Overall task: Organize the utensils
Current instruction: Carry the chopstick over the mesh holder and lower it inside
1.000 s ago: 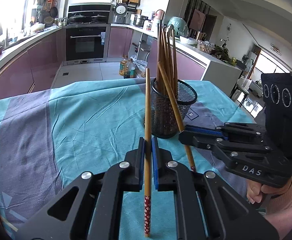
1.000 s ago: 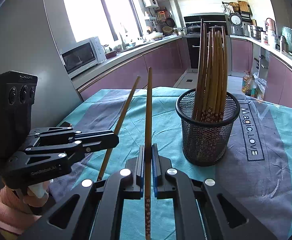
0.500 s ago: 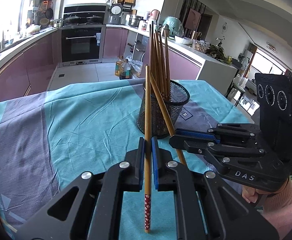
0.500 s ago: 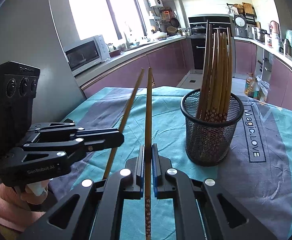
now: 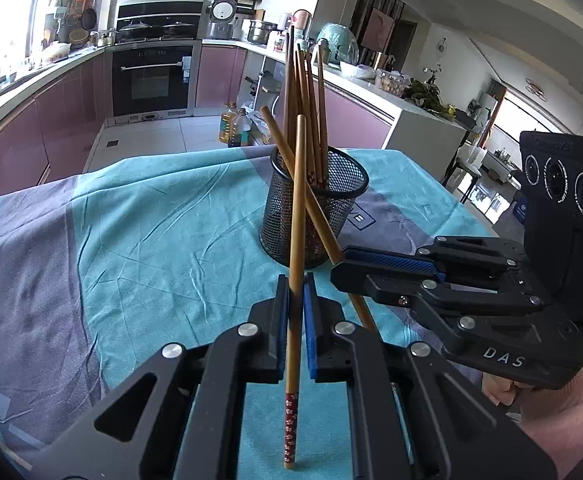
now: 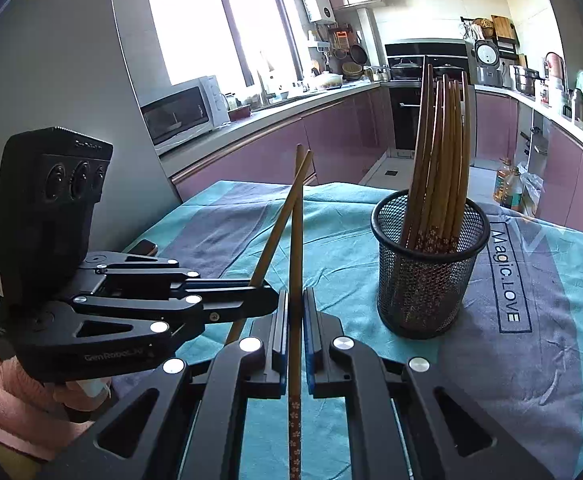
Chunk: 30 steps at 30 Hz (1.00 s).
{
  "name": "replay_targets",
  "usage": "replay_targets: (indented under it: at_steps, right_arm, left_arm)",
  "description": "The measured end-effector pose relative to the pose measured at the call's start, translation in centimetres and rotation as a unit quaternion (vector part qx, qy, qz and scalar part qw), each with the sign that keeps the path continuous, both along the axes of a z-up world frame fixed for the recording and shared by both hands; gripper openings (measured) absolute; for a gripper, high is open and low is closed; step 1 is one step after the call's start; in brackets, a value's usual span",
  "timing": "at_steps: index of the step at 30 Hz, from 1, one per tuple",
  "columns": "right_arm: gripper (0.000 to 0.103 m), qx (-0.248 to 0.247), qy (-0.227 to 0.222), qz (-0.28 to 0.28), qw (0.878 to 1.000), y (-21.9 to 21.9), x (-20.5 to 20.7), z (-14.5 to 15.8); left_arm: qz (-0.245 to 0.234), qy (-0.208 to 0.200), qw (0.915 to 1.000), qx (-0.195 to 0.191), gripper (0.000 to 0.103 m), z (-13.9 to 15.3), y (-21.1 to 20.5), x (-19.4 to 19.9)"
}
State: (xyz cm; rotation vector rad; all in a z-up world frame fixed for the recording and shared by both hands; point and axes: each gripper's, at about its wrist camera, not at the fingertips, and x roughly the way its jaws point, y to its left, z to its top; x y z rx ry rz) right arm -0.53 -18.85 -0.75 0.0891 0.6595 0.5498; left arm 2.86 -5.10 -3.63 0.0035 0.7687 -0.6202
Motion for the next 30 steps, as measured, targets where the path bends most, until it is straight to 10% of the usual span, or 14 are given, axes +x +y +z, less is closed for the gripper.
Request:
replay_targets:
  at_steps: [30]
  right_arm:
    - [0.006, 0.012, -0.024, -0.035, 0.999, -1.9, -0.3, 1.6]
  left_arm:
    - [0.002, -0.020, 0.9998, -0.002, 0.007, 1.5, -0.1, -0.2]
